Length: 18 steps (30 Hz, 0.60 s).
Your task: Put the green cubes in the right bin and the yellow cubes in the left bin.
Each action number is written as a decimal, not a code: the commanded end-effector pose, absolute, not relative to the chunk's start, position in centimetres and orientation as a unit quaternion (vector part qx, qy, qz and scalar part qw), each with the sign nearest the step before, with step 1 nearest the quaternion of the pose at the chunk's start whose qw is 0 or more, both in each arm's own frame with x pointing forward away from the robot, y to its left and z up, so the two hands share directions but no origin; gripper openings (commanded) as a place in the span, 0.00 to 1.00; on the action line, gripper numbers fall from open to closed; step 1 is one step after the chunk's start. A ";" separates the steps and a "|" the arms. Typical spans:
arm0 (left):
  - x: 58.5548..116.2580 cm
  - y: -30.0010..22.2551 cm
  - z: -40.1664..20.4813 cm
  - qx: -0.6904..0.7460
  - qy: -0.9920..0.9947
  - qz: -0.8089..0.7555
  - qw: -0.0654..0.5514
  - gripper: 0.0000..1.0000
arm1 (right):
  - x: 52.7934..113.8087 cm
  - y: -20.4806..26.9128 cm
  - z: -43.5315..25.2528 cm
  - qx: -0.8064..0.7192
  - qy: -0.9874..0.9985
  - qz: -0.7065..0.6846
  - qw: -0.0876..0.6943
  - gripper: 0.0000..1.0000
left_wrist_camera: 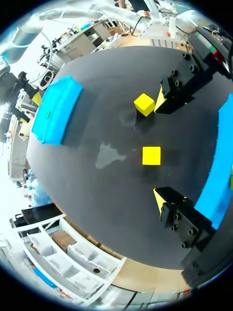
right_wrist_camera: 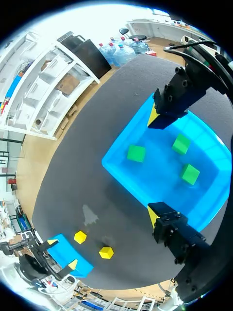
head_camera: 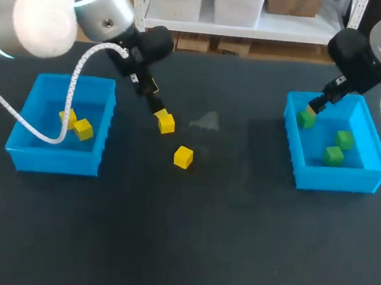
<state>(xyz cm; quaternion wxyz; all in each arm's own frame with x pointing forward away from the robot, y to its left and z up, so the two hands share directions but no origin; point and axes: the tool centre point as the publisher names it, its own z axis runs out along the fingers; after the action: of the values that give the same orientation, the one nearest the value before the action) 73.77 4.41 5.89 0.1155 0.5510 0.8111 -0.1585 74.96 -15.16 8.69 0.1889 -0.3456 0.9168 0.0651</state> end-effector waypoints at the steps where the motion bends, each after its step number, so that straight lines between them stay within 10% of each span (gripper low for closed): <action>1: 74.8 3.5 4.9 0.565 0.807 -0.163 0.063 1.00 | 74.9 -15.2 8.7 -0.346 0.917 0.066 0.189 1.00; 18: 74.6 1.7 2.0 0.596 0.789 -0.148 -0.007 1.00 | 74.9 -15.2 8.7 -0.346 0.917 0.066 0.189 1.00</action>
<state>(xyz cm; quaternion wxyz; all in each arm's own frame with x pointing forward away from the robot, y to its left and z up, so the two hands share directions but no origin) 73.83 2.06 2.15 0.0274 0.5893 0.7922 -0.1559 74.96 -15.16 8.69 0.1889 -0.3456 0.9168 0.0651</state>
